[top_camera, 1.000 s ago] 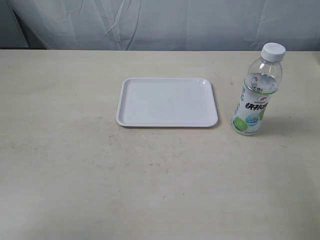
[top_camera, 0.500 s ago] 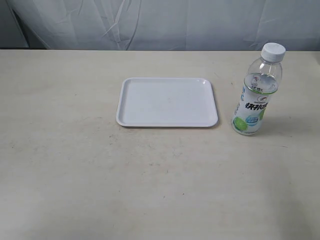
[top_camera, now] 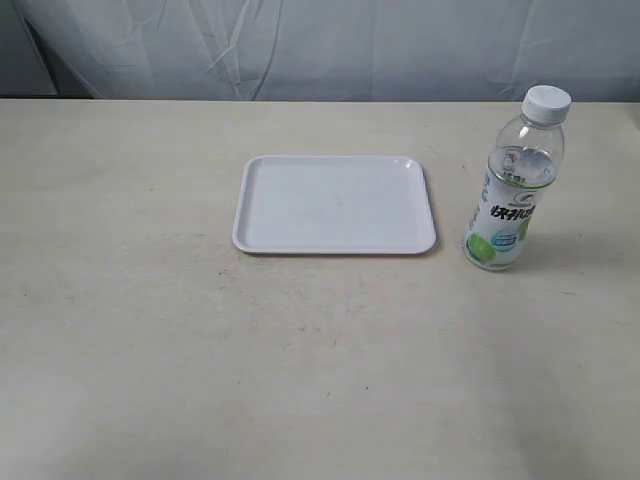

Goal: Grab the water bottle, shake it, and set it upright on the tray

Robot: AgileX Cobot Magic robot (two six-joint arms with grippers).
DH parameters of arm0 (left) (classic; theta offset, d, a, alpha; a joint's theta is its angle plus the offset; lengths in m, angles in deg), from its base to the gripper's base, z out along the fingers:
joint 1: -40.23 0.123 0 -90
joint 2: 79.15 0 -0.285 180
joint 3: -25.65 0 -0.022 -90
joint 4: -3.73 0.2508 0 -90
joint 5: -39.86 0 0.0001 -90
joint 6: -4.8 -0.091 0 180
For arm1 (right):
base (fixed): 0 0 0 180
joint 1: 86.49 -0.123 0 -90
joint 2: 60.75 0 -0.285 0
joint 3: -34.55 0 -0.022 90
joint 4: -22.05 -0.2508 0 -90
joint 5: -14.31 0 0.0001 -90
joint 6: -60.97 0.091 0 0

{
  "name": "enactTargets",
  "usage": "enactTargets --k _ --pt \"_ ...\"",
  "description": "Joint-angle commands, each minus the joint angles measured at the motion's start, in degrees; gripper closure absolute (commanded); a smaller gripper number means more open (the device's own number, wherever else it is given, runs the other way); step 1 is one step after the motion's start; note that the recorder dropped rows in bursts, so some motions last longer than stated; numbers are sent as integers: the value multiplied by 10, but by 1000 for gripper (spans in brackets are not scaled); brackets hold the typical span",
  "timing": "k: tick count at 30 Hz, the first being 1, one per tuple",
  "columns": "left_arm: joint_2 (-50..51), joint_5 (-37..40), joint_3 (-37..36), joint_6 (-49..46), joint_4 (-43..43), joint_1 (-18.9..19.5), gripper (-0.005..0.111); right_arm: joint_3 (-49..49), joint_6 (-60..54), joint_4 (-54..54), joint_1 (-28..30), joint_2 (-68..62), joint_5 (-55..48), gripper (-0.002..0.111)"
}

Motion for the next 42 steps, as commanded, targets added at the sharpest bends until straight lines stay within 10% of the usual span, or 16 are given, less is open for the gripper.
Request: enactTargets --k 1,6,42 --pt "-3 -8 -2 -1 0 0 106 41 9 32 -1 -166 13 60" --pt "-3 -8 -2 -1 0 0 106 94 -5 31 -15 -310 1 21" --pt "-3 -8 -2 -1 0 0 106 135 -118 18 -137 -503 159 27"
